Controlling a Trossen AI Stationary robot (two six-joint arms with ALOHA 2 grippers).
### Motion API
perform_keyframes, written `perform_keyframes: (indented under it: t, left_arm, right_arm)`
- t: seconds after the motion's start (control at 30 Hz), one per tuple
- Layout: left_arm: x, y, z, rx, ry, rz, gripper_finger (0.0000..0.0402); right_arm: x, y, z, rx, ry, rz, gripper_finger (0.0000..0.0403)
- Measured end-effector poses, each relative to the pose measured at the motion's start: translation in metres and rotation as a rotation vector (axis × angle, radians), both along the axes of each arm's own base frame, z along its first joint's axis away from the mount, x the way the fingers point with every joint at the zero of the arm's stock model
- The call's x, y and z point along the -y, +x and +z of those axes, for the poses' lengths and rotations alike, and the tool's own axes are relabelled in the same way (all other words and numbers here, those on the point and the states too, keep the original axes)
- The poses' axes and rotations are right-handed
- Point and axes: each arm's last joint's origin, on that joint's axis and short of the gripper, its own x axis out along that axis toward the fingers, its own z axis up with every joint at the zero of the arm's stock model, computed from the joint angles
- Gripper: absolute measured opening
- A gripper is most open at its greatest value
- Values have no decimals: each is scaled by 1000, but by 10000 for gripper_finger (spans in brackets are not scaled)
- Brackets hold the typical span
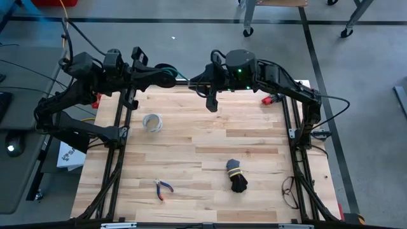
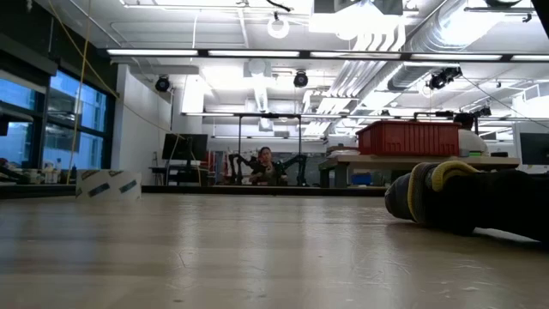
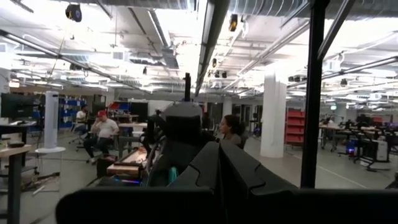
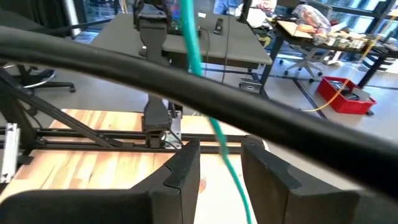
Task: Coil cords
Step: Coil the green wire on the spool
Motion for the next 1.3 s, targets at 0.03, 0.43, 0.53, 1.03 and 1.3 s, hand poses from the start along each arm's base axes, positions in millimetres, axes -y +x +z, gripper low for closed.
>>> perform_keyframes:
  t: [0.03,0.43,0.53,1.03,1.3]
  left_arm:
    - [0,0,1,5,1,0,0]
    - [0,-1,3,31,-18,-15,0]
    - [0,-1,3,32,-23,-21,0]
    - [-1,11,1,40,-29,-27,0]
    - [-1,9,2,45,-20,-23,0]
  right_arm:
    - [0,0,0,0,0,2,108]
    - [2,0,1,9,-28,-1,108]
    - [2,0,1,9,-28,-1,108]
    - [2,0,-1,-16,-66,19,108]
    - [2,-1,-3,-36,-81,16,108]
